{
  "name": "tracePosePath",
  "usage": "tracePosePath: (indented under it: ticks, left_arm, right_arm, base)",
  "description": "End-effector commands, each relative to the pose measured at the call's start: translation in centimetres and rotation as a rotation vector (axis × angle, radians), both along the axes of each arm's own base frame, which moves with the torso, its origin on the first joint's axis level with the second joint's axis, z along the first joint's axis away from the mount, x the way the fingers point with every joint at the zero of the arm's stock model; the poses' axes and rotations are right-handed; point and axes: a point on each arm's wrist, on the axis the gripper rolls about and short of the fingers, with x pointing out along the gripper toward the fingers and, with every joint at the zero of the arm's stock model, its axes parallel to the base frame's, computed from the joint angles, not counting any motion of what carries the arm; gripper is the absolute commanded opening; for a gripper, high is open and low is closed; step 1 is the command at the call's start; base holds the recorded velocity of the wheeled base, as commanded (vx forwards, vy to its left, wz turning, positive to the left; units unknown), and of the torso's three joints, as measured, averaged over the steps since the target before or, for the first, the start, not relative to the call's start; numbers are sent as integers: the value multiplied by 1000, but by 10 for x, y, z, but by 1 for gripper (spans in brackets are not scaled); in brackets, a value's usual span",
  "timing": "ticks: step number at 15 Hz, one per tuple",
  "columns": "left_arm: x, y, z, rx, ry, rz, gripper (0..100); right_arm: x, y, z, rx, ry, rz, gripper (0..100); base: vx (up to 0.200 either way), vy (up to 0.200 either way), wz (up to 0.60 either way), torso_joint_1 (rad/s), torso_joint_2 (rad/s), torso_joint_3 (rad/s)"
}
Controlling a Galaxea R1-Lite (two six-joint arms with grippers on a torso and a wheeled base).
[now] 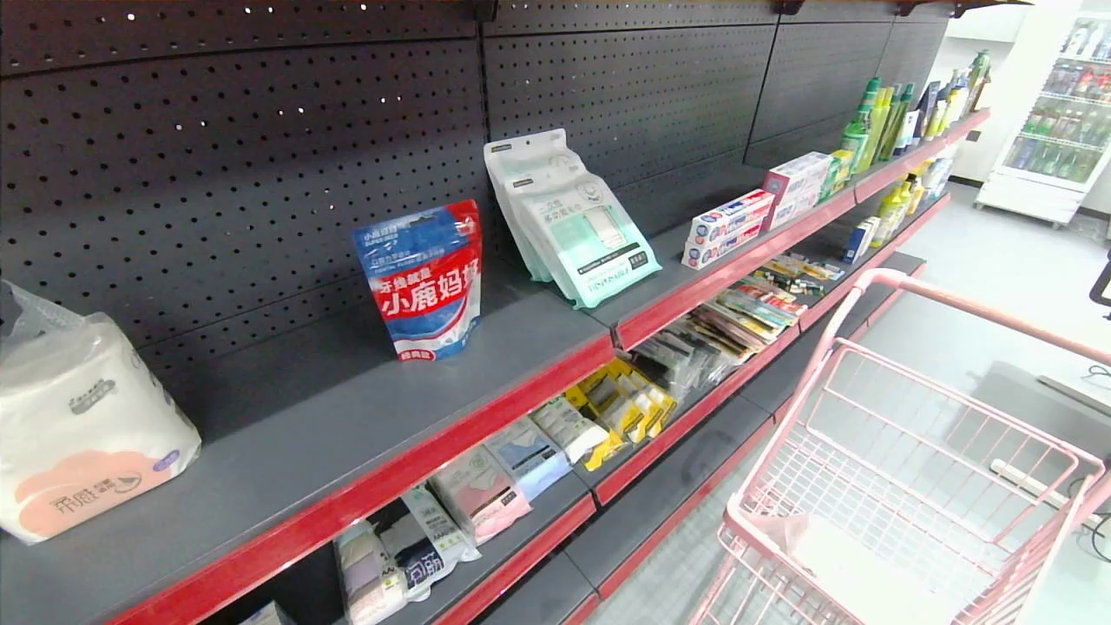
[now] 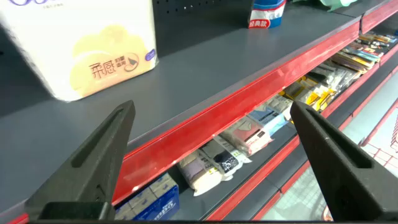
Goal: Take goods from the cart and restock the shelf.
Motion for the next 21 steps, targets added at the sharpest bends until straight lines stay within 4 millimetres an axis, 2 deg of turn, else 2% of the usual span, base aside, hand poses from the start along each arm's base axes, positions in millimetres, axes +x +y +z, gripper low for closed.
tracePosePath:
  ticks: [1,11,13,14,15,16,17,19,21]
  left_arm:
    - [0,0,0,0,1,0,100]
    - [0,0,0,0,1,0,100]
    - [0,0,0,0,1,0,100]
    - [0,0,0,2,1,0,100]
    - [0,0,0,0,1,0,100]
    - [0,0,0,0,1,0,100]
    - [0,0,0,0,1,0,100]
    - [0,0,0,-2,1,0,100]
    - [0,0,0,-2,1,0,100]
  right_arm:
    - [0,0,0,-1,0,1,100]
    - [0,0,0,-2,0,3,100]
    - [3,0,2,-13,52,-37,100]
    - [4,1,25,-12,49,-55,100]
    - [30,-1,96,65,140,-83,100]
    - [59,-2,153,174,200,-88,100]
    - [78,-4,163,183,307,-102,100]
    - [113,-9,124,122,688,-122,100]
    - [152,-15,94,50,892,-84,100]
  base:
    - [0,0,0,0,0,0]
    - [0,0,0,0,0,0]
    - [0,0,0,0,0,0]
    - [0,0,0,0,0,0]
    - [0,0,0,0,0,0]
    - [0,0,0,0,0,0]
    - [0,0,0,0,0,0]
    - [0,0,0,0,0,0]
    - [0,0,0,0,0,0]
